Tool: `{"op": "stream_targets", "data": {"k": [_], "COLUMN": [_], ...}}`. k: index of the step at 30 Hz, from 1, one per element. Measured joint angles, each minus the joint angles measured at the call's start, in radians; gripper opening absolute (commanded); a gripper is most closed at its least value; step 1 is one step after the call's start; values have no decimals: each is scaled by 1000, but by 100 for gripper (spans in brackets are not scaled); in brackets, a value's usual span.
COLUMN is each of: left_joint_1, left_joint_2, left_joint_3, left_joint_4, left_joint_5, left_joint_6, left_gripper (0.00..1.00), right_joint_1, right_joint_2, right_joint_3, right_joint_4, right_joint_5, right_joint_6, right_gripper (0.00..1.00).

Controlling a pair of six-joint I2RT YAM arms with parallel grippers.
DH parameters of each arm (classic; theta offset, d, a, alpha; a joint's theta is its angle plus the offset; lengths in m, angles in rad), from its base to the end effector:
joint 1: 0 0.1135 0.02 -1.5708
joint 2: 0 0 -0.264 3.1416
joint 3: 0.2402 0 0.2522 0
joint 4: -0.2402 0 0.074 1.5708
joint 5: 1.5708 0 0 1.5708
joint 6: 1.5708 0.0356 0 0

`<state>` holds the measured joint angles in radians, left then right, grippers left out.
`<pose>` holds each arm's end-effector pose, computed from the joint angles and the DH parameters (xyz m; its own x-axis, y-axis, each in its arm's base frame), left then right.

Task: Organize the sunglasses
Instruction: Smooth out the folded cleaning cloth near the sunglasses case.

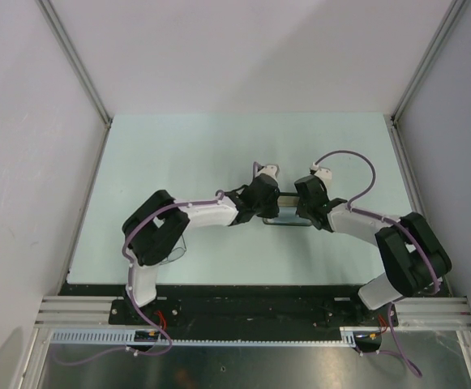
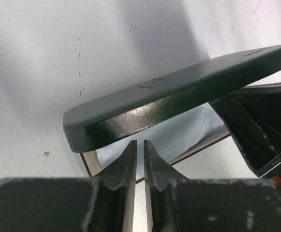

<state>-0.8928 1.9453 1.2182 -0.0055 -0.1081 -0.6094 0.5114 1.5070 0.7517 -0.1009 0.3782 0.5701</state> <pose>0.2669 -0.3253 0.1680 -0.7584 0.0345 -0.6509 0.3536 0.8607 -0.3664 0.2618 0.1318 0.1718 -0.6861 0.1901 -0.7022 0.1503 0.9815 0.1189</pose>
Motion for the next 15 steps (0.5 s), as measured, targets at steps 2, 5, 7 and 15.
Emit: {"op": "stream_targets", "data": {"k": [2, 5, 7, 15], "left_joint_1": [0, 0, 0, 0], "left_joint_2": [6, 16, 24, 55], "left_joint_3": [-6, -13, -14, -20], "left_joint_4": [25, 52, 63, 88], "left_joint_5": [-5, -19, -26, -61], "left_joint_6": [0, 0, 0, 0], "left_gripper": [14, 13, 13, 13], "right_joint_1": [0, 0, 0, 0], "right_joint_2": [14, 24, 27, 39], "right_joint_3": [-6, -19, -29, -61], "right_joint_4": [12, 30, 40, 102], "right_joint_5": [-4, -9, -10, 3], "right_joint_6": [-5, -6, -6, -10], "right_gripper": [0, 0, 0, 0]}}
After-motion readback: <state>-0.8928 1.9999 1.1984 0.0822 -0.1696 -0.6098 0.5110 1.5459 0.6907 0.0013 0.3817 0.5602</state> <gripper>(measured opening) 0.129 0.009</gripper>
